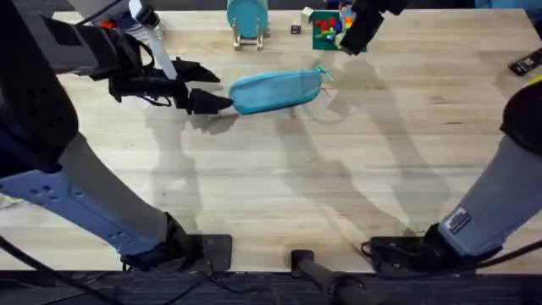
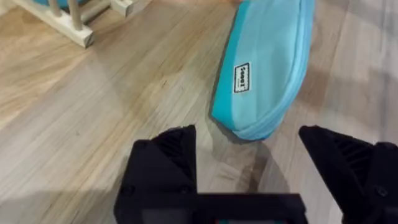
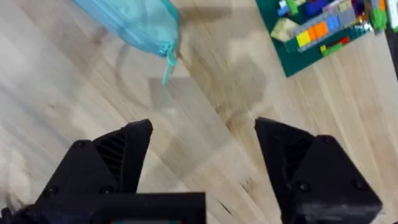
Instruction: Unzip the bag, pick up the pens from the table one at a time and place them inside, then zip the bag closed.
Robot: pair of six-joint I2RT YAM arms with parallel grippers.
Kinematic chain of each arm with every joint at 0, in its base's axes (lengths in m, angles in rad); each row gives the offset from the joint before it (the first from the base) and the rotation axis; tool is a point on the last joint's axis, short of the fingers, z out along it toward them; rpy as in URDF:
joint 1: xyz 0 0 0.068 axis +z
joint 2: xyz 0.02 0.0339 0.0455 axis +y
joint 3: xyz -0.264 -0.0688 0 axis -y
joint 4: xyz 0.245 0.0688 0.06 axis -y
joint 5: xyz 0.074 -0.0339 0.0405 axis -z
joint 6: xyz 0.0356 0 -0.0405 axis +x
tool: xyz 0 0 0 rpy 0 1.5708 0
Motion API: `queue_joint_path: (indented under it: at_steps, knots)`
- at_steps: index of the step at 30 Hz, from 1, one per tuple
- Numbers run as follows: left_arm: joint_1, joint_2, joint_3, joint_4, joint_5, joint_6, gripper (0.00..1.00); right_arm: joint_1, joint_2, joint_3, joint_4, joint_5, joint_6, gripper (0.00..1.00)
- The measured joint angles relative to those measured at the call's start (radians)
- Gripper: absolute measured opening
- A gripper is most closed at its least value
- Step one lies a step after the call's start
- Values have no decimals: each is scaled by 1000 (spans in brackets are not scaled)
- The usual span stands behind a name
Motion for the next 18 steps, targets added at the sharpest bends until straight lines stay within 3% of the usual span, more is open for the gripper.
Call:
queue_joint_path:
  at_steps: [6, 11, 18]
  knots:
    - [0, -24, 37, -4, -30, -151, 995, 43, -11, 0, -10, 0, 4, 997]
    - [-9, -141, 37, -40, -125, -274, 995, 78, -54, 0, -11, 0, 34, 996]
    - [-63, -334, 39, -124, -256, -368, 995, 135, -146, 0, -6, 0, 178, 996]
